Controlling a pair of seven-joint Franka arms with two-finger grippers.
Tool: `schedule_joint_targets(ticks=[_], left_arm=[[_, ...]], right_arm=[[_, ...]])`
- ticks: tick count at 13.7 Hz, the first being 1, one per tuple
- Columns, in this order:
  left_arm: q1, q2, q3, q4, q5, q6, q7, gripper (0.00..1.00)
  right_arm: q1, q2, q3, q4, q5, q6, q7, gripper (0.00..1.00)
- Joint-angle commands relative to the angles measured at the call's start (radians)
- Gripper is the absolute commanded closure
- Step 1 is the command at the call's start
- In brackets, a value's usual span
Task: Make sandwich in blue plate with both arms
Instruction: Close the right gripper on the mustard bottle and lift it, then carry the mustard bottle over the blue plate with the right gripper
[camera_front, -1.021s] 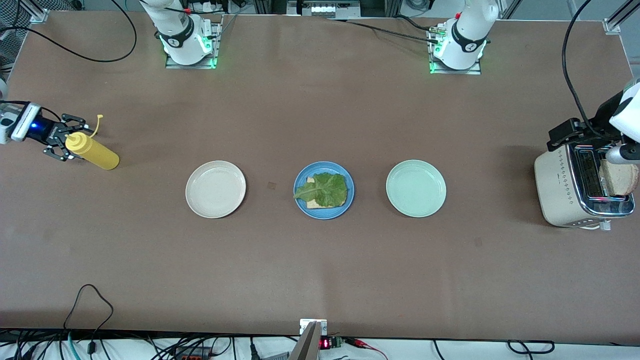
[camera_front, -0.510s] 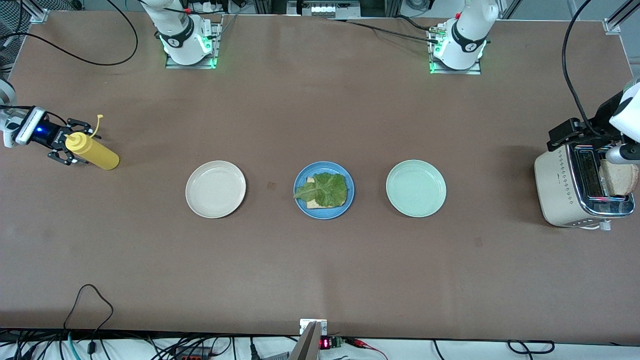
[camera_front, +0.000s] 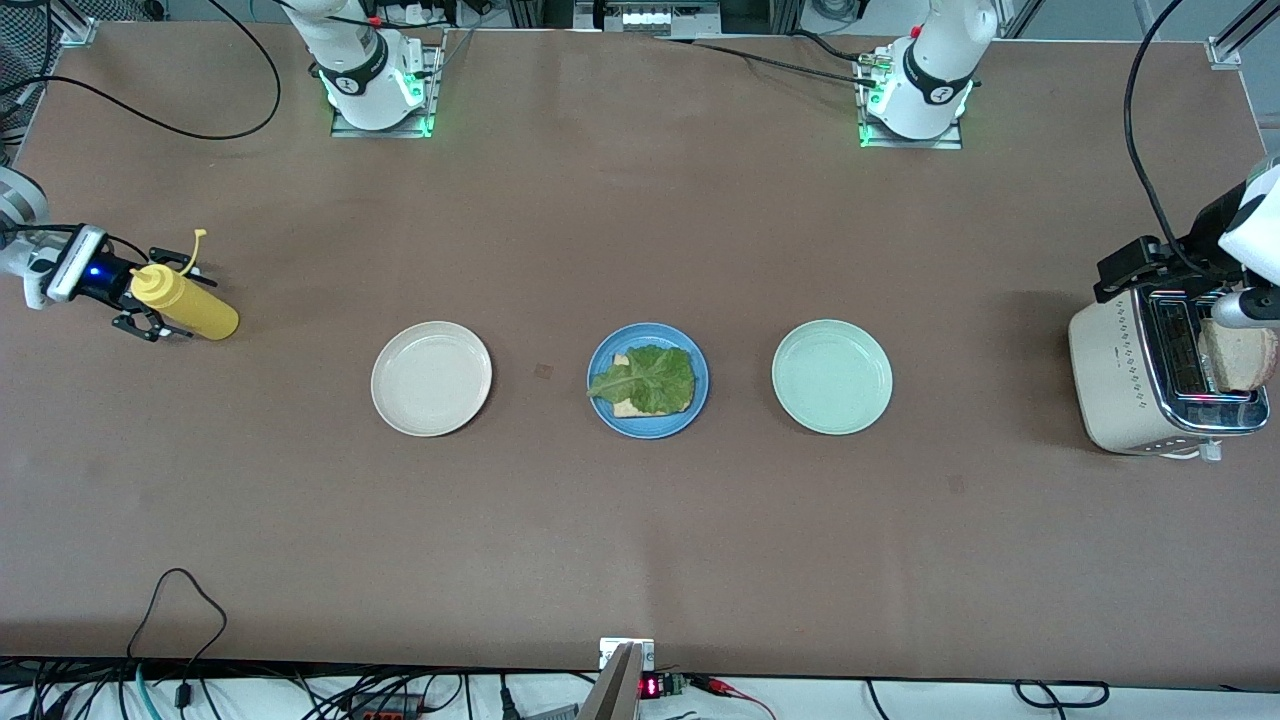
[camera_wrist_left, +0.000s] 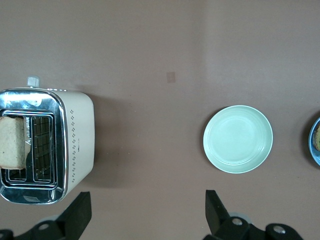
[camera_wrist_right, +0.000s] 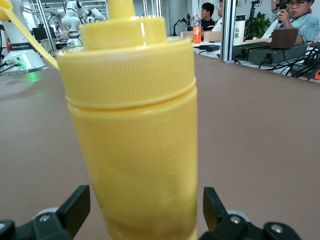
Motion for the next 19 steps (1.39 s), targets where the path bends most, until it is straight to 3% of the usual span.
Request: schedule_joint_targets(ticks=[1,3,4,5,9,15,19], left_arm=[[0.004,0.004,0.000,0.013,-0.023,-0.006,0.021,0.00],[0.004,0.004,0.000,0.013,-0.023,-0.006,0.021,0.00],[0.004,0.003,0.000,0.013,-0.023,-0.006,0.021,0.00],[0.003,0.003,0.000,0.013,-0.023,-0.006,0.021,0.00],[-0.001,0.003,-0.001,0.015,-0.023,-0.006,0.021,0.00],[0.004,0.003,0.000,0.012,-0.021,-0.009,0.021,0.00],[0.006,0.003,0.000,0.012,-0.021,-0.006,0.021,0.00]], right_arm=[[-0.017,0.017,0.036,0.003,0.016,-0.015,-0.018,0.00],[-0.015,0.016,0.048,0.000,0.014,-0.015,-0.013,0.01],[-0.015,0.014,0.050,0.000,0.014,-0.014,-0.010,0.26],[-0.014,0.014,0.050,0.000,0.004,-0.011,-0.007,0.65],[-0.005,0.011,0.050,0.000,-0.013,0.001,-0.001,1.00],[0.025,-0.045,0.053,0.008,-0.050,0.012,0.031,1.00],[0.058,-0.165,0.053,0.011,-0.107,0.015,0.166,1.00]])
